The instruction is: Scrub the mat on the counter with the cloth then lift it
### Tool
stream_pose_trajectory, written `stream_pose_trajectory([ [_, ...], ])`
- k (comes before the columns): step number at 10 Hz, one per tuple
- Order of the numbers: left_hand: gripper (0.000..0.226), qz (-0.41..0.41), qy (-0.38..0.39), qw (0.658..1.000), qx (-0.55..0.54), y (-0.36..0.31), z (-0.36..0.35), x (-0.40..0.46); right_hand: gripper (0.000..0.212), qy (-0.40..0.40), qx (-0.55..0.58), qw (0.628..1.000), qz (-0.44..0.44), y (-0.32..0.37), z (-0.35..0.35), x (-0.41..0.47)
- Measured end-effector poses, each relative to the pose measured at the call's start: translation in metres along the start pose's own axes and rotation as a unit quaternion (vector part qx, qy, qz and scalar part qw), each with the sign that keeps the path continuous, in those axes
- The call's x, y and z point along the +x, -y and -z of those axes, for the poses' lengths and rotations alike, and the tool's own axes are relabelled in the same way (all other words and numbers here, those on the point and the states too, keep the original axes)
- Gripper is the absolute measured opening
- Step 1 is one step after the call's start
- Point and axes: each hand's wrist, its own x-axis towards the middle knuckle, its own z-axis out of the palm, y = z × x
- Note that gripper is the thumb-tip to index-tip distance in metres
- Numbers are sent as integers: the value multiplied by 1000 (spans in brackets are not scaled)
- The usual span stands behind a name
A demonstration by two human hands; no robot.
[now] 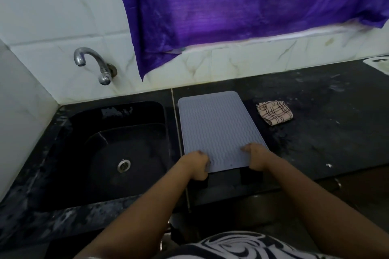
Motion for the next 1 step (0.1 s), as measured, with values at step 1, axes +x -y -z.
stream_pose_trajectory([
  [1, 45, 26, -62, 997, -30, 9, 44, 6, 58, -138, 162, 977, 22, 19, 51, -4],
])
